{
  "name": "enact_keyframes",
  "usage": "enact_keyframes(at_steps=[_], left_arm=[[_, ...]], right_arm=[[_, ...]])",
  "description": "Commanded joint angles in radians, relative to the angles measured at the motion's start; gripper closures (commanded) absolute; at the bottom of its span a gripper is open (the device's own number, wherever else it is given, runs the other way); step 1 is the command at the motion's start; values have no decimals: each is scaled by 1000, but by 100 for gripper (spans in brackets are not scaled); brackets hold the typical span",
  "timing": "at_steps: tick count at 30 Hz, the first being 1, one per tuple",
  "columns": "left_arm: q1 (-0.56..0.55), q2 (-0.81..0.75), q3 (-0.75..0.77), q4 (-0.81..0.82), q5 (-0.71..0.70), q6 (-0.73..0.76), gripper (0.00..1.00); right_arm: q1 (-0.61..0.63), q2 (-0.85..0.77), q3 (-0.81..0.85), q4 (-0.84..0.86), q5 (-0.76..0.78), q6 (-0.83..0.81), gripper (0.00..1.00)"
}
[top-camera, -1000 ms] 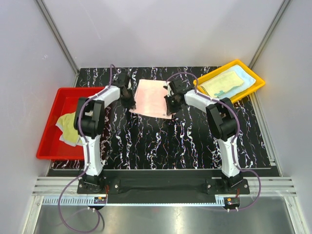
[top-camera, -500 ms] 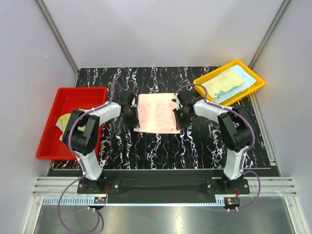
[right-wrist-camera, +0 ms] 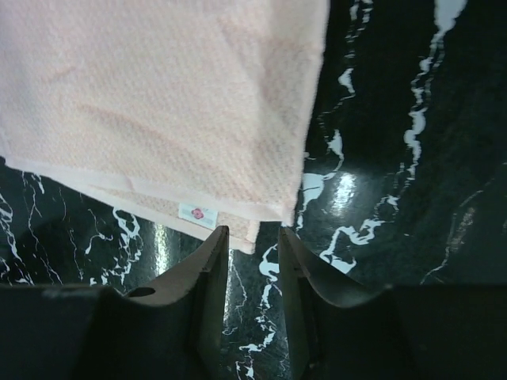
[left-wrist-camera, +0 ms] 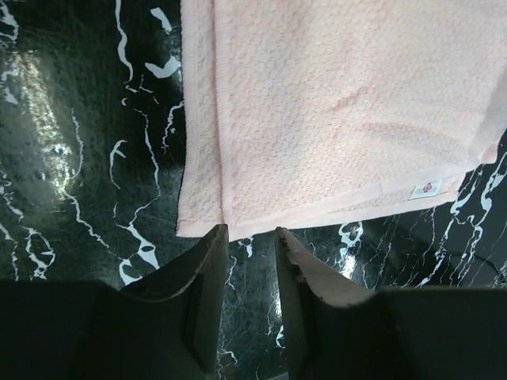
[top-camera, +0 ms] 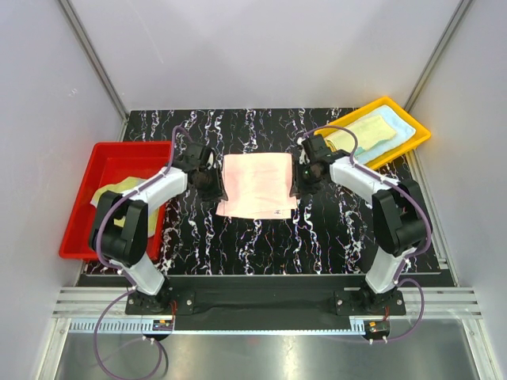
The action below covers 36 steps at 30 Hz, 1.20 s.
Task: Fold and stack the towels
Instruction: Fold the towel
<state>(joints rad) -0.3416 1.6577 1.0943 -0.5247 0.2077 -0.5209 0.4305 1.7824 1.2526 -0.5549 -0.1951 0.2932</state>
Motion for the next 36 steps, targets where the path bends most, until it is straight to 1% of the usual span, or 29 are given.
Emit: enact_keyframes(at_steps=[1,11,19,26,29,30,31,32,33,34,35,36], left_arm=[[0,4,-40,58,61,-1,65],[-4,63,-96,140,91,-31,67],[-16,66,-102,132,68,-41,68],[-14,80,-105,112,48,-42,70],[-16,85,-105,107,47,-44,76],[-14,85,-103,104,45,-45,78],[-16,85,-100,101,45,-45,85],[-14,83,-97,97,45,-47,88],[-16,83,-94,91,44,-47,90],[-14,80,-90,89,47,-47,98],[-16,76,-77,83,48,-47,100],[-16,76,-67,75,47,-47,100]], right_arm=[[-35,-11,-10,35,6,61,62],[-35,64,-51,92,-12,78,65],[-35,97,-96,127,-12,78,68],[-35,101,-107,135,-13,70,73],[-35,101,-110,138,-15,70,76],[-35,101,-111,139,-15,70,78],[-35,101,-111,139,-15,72,80],[-35,101,-111,138,-18,69,83],[-35,101,-110,138,-23,69,90],[-35,101,-108,136,-23,67,94],[-36,100,-96,132,-27,67,96],[-35,98,-88,119,-29,64,100]])
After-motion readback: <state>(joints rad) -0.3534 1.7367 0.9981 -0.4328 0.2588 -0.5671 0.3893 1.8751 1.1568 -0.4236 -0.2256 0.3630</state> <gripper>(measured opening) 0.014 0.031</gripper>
